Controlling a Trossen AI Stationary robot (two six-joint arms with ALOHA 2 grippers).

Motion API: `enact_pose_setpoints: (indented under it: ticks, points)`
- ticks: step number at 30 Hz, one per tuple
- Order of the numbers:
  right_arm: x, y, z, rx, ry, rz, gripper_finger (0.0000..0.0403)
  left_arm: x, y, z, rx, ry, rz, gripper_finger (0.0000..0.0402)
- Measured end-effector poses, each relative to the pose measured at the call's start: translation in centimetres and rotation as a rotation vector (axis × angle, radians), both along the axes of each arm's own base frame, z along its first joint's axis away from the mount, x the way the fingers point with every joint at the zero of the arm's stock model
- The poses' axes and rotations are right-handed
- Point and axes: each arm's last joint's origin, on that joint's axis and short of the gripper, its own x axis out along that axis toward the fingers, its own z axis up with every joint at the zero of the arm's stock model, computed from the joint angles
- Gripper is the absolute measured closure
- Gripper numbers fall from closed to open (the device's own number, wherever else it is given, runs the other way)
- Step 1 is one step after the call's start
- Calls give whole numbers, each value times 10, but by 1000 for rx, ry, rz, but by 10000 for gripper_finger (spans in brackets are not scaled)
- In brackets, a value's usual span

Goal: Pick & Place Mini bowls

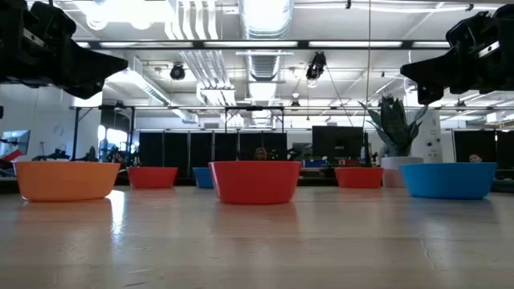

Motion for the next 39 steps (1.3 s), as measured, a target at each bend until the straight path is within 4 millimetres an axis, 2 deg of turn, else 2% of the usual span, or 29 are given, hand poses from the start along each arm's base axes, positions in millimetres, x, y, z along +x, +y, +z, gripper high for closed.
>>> enact_pose_setpoints:
  ticks: [39]
  points:
    - [0,0,0,18,0,1,394,0,0,0,0,0,-1,402]
